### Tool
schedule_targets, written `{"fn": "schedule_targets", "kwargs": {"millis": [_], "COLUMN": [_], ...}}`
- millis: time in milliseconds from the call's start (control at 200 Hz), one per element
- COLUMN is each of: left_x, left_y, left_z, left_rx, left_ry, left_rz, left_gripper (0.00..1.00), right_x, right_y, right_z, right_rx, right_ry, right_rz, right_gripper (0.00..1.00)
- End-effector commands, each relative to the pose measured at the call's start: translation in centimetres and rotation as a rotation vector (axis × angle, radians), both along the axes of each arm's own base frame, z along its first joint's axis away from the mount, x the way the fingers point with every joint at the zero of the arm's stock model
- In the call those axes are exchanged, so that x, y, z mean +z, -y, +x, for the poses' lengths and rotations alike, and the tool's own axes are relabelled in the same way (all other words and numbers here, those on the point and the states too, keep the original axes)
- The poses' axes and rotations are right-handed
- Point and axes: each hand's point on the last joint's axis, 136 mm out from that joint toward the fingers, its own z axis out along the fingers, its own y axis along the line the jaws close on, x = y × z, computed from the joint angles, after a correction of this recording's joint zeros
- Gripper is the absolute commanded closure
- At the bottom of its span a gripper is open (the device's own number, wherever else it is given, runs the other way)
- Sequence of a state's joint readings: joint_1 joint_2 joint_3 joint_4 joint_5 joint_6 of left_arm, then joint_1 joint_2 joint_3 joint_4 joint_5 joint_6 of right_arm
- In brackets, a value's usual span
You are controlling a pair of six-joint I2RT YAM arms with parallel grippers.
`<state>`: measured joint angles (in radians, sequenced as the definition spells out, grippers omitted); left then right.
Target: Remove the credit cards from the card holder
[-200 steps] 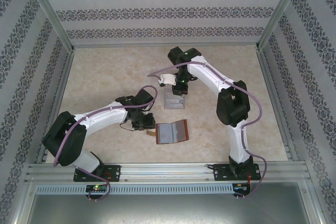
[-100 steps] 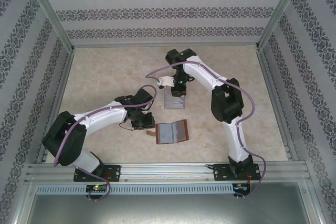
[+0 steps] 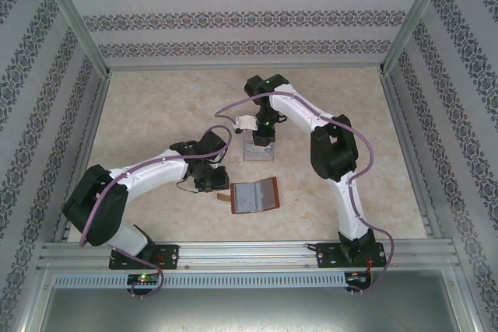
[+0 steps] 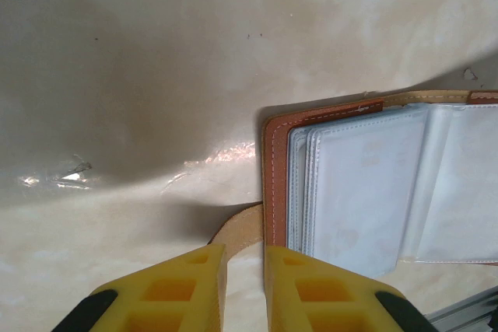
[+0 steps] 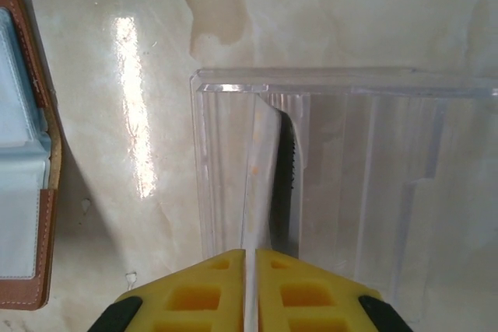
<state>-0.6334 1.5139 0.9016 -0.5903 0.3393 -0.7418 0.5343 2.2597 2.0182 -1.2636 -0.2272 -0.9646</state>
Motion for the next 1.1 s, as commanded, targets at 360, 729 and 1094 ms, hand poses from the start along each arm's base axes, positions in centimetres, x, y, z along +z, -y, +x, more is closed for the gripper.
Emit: {"fn": "schedule_targets", "kwargs": {"millis": [360, 729, 1094], "left_x": [1.1, 1.5, 0.2], "left_y": [0.6, 1.6, 2.9], "left_z": [0.7, 1.3, 1.1], "left_rx": [0.009, -0.003, -0.033], "left_ry": [0.015, 0.022, -0.007], "left_rz": [-0.035, -0.069, -0.082], "left_gripper": [0.78, 0.78, 0.79], "right_x": [3.4, 4.6, 4.2], "right_y": [0.4, -0.4, 0.5], "right_z": [0.5, 0.1, 0.6], "right_rx": [-0.043, -0.383, -1.058], "right_ry": [0.128, 0.160, 0.073], "right_rz": [0.023, 0.145, 0.286], "right_gripper": [0.84, 0.82, 0.88]}}
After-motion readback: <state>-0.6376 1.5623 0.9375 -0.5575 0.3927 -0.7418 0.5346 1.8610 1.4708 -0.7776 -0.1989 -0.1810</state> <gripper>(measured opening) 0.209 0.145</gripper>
